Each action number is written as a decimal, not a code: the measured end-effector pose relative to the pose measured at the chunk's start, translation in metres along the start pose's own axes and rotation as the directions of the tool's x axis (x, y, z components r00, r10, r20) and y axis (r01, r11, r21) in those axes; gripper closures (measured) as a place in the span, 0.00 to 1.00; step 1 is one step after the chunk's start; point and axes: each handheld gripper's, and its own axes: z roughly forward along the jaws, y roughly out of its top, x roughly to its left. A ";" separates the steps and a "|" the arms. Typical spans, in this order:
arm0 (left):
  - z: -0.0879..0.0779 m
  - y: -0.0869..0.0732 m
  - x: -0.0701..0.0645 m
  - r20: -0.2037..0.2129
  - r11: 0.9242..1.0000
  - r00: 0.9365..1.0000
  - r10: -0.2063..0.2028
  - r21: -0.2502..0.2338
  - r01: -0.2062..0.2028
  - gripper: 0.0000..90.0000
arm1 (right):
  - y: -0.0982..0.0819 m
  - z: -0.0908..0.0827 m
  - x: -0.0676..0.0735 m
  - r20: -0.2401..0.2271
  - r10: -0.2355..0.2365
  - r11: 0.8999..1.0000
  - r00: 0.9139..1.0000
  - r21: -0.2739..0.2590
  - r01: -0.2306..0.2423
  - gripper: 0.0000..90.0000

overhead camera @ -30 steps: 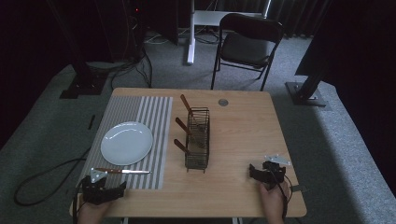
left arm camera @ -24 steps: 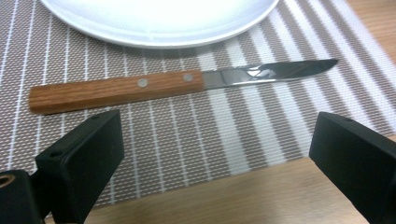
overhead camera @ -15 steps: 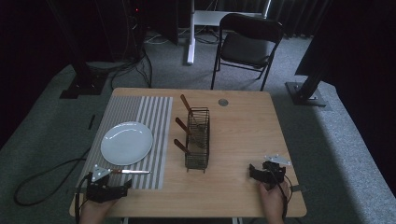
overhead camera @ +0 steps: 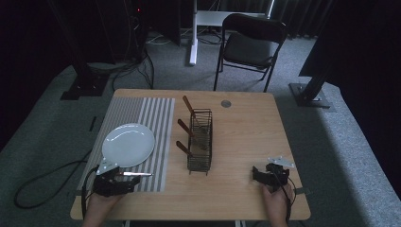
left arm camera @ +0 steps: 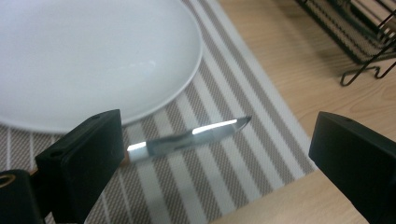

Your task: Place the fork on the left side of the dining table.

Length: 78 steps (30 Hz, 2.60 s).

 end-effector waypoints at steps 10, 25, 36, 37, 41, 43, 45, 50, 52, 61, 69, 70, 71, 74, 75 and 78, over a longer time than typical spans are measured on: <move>0.008 0.031 -0.012 0.026 0.998 0.998 0.062 -0.026 -0.061 0.04 | 0.000 0.000 0.000 0.000 0.000 1.000 1.000 -0.001 0.000 0.14; 0.013 0.077 -0.021 0.089 0.995 0.993 0.083 -0.066 -0.078 0.04 | 0.000 0.000 0.000 -0.001 -0.001 1.000 1.000 -0.002 0.001 0.14; 0.013 0.106 -0.032 0.122 0.991 0.987 0.105 -0.092 -0.094 0.04 | 0.000 0.000 0.000 -0.001 -0.002 1.000 1.000 -0.001 0.002 0.14; 0.013 0.106 -0.032 0.122 0.991 0.987 0.105 -0.092 -0.094 0.04 | 0.000 0.000 0.000 -0.001 -0.002 1.000 1.000 -0.001 0.002 0.14; 0.012 0.124 -0.038 0.145 0.991 0.984 0.104 -0.104 -0.090 0.04 | 0.000 0.000 0.000 -0.001 0.000 1.000 1.000 -0.002 0.000 0.14; 0.011 0.131 -0.040 0.152 0.989 0.982 0.111 -0.114 -0.094 0.04 | 0.000 0.000 0.000 -0.001 0.000 1.000 1.000 -0.002 0.000 0.14; 0.011 0.137 -0.043 0.147 0.987 0.981 0.126 -0.118 -0.109 0.04 | 0.000 0.000 0.000 -0.001 -0.001 1.000 1.000 -0.002 0.001 0.14; 0.015 0.151 -0.050 0.149 0.984 0.979 0.141 -0.128 -0.122 0.04 | 0.000 0.000 0.000 -0.001 -0.002 1.000 1.000 -0.002 0.002 0.14; 0.017 0.156 -0.051 0.156 0.984 0.977 0.145 -0.130 -0.125 0.04 | 0.000 0.000 0.000 -0.001 -0.002 1.000 1.000 -0.003 0.002 0.14; 0.033 0.163 -0.059 0.179 0.986 0.974 0.140 -0.110 -0.121 0.05 | 0.000 0.000 0.000 -0.001 -0.002 1.000 1.000 -0.003 0.002 0.14; 0.045 0.170 -0.061 0.187 0.990 0.975 0.117 -0.099 -0.100 0.05 | 0.000 0.000 0.000 -0.001 0.000 1.000 1.000 -0.002 0.000 0.14; 0.047 0.171 -0.062 0.191 0.990 0.974 0.118 -0.096 -0.101 0.05 | 0.000 0.000 0.000 -0.001 0.000 1.000 1.000 -0.002 0.000 0.14; 0.048 0.172 -0.063 0.193 0.990 0.974 0.120 -0.092 -0.104 0.05 | 0.000 0.000 0.000 -0.001 0.000 1.000 1.000 -0.002 0.000 0.14; 0.054 0.177 -0.066 0.200 0.990 0.972 0.124 -0.084 -0.109 0.05 | 0.000 0.000 0.000 -0.001 0.000 1.000 1.000 -0.002 0.000 0.14; 0.055 0.179 -0.067 0.206 0.991 0.971 0.120 -0.082 -0.105 0.05 | 0.000 0.000 0.000 -0.001 0.000 1.000 1.000 -0.002 0.000 0.14; 0.059 0.180 -0.070 0.199 0.991 0.972 0.124 -0.072 -0.111 0.11 | 0.000 0.000 0.000 -0.001 0.000 1.000 1.000 -0.002 0.000 0.14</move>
